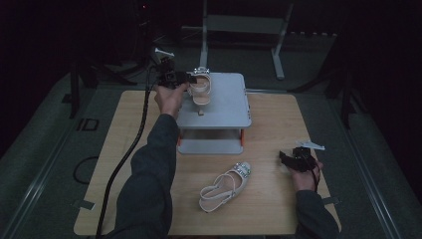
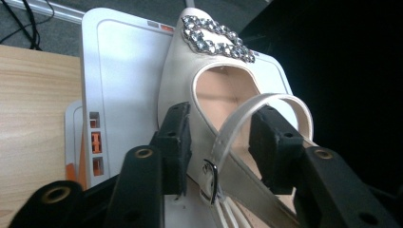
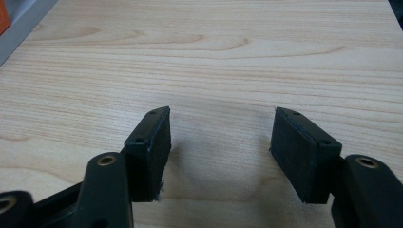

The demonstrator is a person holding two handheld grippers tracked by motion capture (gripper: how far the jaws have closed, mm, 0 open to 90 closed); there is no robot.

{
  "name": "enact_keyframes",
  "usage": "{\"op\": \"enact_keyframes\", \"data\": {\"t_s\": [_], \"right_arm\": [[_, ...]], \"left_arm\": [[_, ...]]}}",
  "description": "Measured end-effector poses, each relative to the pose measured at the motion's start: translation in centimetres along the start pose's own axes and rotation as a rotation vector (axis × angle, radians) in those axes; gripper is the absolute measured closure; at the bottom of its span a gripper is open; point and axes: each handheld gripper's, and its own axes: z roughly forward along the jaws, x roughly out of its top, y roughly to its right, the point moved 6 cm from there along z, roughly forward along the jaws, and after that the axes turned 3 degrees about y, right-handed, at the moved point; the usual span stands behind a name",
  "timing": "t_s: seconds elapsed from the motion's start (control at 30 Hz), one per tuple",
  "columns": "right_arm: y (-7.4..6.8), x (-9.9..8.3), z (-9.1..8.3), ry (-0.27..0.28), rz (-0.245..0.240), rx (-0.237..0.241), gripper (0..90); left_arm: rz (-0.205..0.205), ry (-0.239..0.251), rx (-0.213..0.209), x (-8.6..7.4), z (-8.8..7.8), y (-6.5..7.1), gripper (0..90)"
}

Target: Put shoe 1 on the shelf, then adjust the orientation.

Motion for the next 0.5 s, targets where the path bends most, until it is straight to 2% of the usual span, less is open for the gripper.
{"op": "enact_keyframes", "data": {"t_s": [0.13, 0.27, 0.5], "right_arm": [[0.0, 0.1, -0.1, 0.002, 0.0, 0.0, 38.7], [-0.1, 0.1, -0.1, 0.003, -0.005, 0.002, 38.7], [-0.6, 0.5, -0.7, 0.024, -0.016, 0.011, 38.5]], "left_arm": [[0.027, 0.02, -0.013, -0.1, -0.5, 0.3, 52.6], [0.034, 0.058, -0.022, 0.2, -1.0, 0.6, 51.0], [0.072, 0.116, -0.002, 0.8, -2.0, 0.4, 46.8]]}}
